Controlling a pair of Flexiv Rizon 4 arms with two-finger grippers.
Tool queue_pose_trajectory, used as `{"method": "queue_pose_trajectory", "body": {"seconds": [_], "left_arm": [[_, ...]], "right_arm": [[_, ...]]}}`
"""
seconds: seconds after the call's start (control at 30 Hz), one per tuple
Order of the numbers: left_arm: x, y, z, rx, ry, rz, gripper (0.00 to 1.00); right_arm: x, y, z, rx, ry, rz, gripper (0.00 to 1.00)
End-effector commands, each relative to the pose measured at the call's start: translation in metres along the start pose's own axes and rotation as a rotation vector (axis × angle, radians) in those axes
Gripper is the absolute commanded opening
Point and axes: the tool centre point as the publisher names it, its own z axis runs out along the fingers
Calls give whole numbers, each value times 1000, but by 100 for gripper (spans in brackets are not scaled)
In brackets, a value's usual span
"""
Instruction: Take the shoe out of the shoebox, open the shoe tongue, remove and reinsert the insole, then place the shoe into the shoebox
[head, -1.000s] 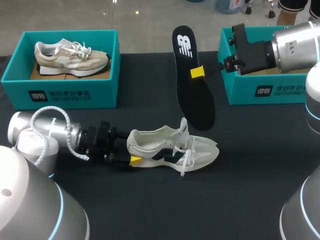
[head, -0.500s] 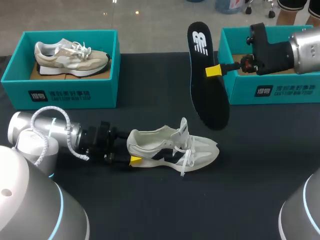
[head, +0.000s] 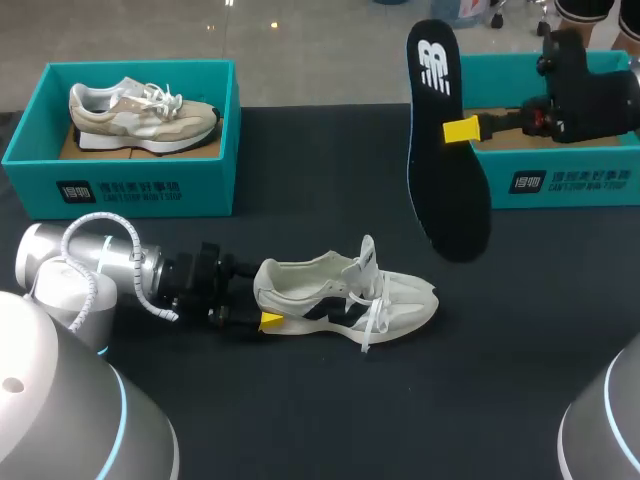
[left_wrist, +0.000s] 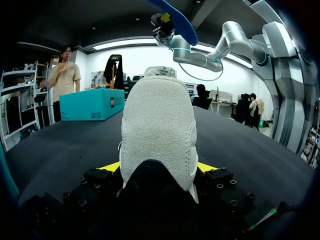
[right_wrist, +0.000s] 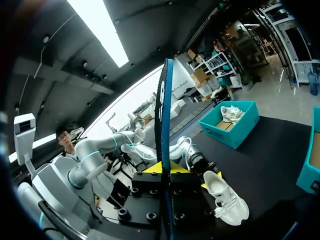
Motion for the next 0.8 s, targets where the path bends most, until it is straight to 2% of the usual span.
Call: {"method": "queue_pose_trajectory", "body": {"seconds": [0.03, 0.2, 0.8], "left_arm": [[0, 2, 1, -2, 0, 0, 0], [0, 2, 1, -2, 0, 0, 0], [0, 2, 1, -2, 0, 0, 0]], "right_arm": [[14, -14, -10, -18, -15, -3, 0], [15, -19, -8, -15, -5, 6, 0], [15, -19, -8, -15, -5, 6, 0]]}}
